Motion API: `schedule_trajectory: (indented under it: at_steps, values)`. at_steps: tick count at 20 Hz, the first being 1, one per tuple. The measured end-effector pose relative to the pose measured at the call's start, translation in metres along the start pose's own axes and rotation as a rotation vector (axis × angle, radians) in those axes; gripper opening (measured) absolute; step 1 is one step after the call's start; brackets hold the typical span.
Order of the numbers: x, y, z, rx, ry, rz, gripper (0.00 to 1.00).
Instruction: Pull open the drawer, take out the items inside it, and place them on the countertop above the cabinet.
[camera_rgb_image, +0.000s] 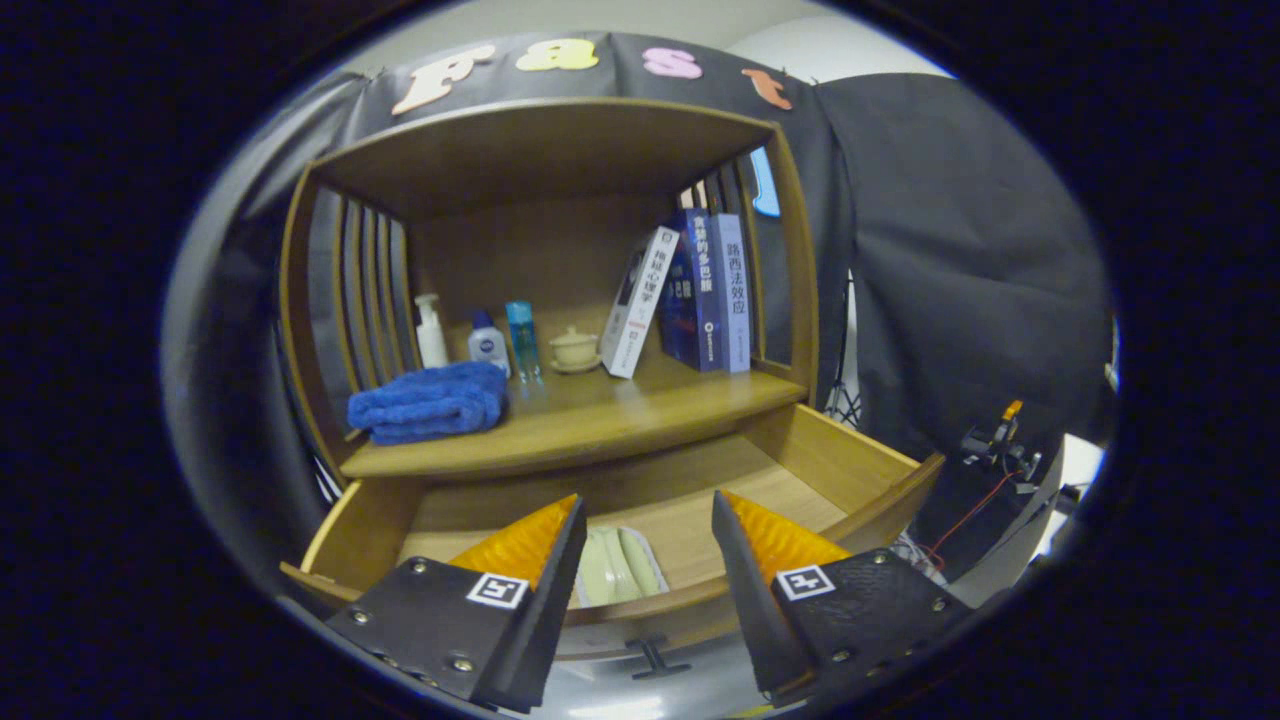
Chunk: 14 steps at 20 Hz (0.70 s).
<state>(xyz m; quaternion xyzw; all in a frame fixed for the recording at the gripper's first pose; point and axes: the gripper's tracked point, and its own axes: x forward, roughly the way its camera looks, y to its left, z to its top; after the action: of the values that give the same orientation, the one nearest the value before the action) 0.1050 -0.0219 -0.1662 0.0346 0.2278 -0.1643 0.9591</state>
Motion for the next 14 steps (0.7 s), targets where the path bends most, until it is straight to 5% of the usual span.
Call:
schedule_trajectory:
  at_steps: [5,6,14]
  values:
    - [0.042,0.025,-0.030,-0.068,0.232,-0.011,0.75]
    - [0.047,0.030,-0.033,-0.067,0.260,-0.006,0.63]
    - [0.080,0.035,-0.078,-0.053,0.515,-0.033,0.62]
